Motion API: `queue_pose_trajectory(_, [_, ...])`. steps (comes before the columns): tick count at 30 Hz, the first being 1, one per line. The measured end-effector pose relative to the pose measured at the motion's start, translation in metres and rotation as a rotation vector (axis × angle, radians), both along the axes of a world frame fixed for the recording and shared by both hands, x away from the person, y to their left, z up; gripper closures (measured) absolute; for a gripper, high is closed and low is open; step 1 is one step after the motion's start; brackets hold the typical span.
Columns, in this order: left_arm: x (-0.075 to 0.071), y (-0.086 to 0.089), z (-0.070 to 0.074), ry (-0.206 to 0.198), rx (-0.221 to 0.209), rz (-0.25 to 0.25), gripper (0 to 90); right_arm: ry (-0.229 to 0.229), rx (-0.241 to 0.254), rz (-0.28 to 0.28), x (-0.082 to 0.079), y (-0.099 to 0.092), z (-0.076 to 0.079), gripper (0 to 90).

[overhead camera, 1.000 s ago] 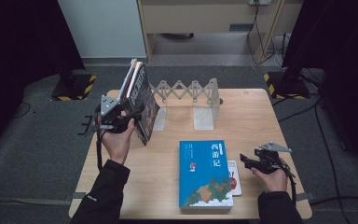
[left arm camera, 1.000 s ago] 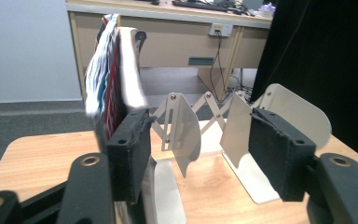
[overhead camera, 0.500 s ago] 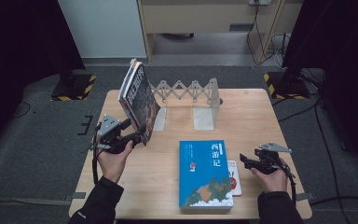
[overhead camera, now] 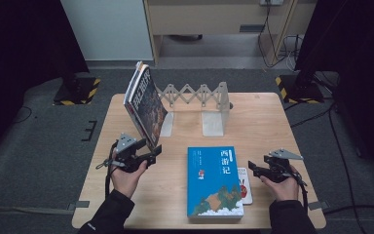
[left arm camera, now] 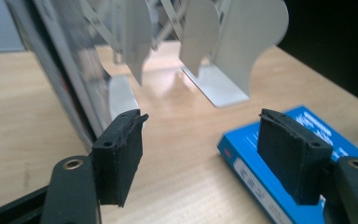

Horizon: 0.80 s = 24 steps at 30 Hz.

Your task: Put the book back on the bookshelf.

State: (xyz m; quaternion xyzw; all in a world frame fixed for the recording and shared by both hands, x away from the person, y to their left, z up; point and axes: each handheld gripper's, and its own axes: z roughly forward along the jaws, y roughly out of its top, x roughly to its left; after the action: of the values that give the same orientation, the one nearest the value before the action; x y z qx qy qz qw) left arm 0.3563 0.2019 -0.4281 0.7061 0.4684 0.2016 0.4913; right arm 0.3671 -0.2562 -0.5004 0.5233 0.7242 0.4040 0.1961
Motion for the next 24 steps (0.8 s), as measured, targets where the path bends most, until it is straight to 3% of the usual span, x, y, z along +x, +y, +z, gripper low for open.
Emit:
queue_pose_trajectory(3, [0.000,-0.008,-0.016,0.041,0.013,-0.037,29.7,-0.003,0.006,0.013,-0.001,0.005,0.001,26.5])
queue_pose_trajectory(12, [0.000,-0.026,-0.040,0.116,0.048,-0.095,27.9,0.000,0.025,0.035,-0.003,0.015,0.002,25.7])
queue_pose_trajectory(22, [0.000,-0.045,-0.054,0.169,0.060,-0.168,27.5,0.003,0.027,0.061,-0.004,0.024,0.001,25.8])
queue_pose_trajectory(24, [0.000,-0.050,-0.057,0.186,0.045,-0.182,27.4,0.005,0.032,0.073,-0.005,0.027,0.001,25.8])
